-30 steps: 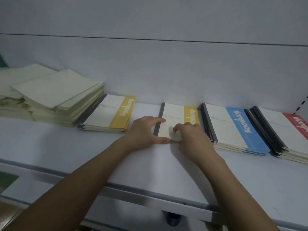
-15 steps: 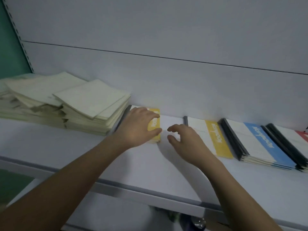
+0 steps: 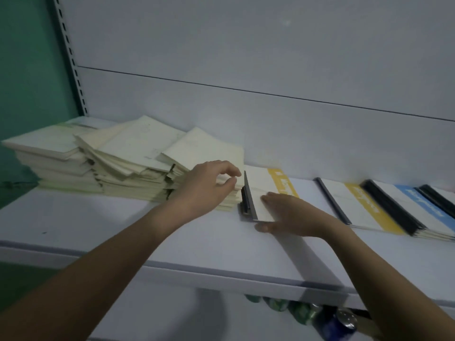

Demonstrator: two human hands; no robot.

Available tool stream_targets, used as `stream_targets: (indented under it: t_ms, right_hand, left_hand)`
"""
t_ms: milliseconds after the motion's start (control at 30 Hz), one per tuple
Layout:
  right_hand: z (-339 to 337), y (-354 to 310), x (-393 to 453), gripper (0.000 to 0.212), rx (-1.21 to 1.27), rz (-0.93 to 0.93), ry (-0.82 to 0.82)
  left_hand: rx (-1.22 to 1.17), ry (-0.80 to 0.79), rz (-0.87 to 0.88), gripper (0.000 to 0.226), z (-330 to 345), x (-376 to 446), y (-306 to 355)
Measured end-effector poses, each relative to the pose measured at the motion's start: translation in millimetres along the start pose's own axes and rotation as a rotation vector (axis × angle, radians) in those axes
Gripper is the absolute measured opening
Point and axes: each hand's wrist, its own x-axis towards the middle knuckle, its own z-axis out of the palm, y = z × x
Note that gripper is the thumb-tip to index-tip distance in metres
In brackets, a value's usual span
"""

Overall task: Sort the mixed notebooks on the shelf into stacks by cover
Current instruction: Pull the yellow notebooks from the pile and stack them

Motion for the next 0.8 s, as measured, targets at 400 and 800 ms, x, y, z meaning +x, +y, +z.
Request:
stream_targets:
  t_ms: [400,800]
  right_hand:
    - [-35,-68,-57,0.024,0.350,-0.070,0.788]
    - [17,17,2,0.097,0.213,0.077,0.349]
  left_hand:
    - [-1.184,-0.485,-0.627,0.055,-14,17,58]
    - [-0.733,-0.006,-0.495,0.044,-38,34,26]
